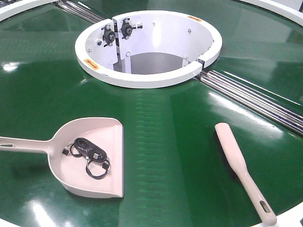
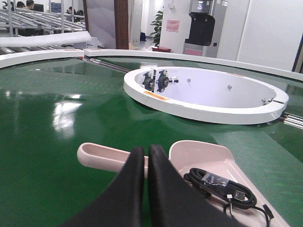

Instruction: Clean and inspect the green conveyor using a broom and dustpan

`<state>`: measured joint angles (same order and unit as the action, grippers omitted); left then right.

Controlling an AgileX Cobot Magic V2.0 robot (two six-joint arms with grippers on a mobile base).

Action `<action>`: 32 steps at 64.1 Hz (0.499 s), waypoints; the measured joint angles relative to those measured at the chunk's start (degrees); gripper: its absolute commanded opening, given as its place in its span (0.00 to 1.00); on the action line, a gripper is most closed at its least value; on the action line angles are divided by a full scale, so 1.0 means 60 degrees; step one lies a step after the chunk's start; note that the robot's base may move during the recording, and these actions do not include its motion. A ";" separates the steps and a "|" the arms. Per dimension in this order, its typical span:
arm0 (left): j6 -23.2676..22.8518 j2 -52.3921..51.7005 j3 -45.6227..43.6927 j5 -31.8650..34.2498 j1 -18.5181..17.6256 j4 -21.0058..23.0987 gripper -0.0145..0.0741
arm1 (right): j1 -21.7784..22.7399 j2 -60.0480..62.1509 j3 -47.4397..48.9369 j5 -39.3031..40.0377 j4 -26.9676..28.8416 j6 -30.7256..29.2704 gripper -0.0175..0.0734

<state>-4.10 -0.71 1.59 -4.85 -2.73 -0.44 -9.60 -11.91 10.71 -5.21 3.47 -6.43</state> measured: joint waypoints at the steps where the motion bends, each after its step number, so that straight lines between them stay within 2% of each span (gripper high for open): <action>1: 0.0000 0.0000 0.0000 0.0000 0.0000 0.0000 0.16 | 0.0000 0.0000 0.0000 0.0000 0.0000 0.0000 0.18; 32: 0.0000 0.0000 0.0000 -0.0007 0.0000 0.0000 0.16 | 0.0000 0.0000 0.0000 0.0000 0.0000 0.0000 0.18</action>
<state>-4.10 -0.71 1.59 -4.89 -2.73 -0.44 -9.60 -11.91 10.71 -5.21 3.47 -6.43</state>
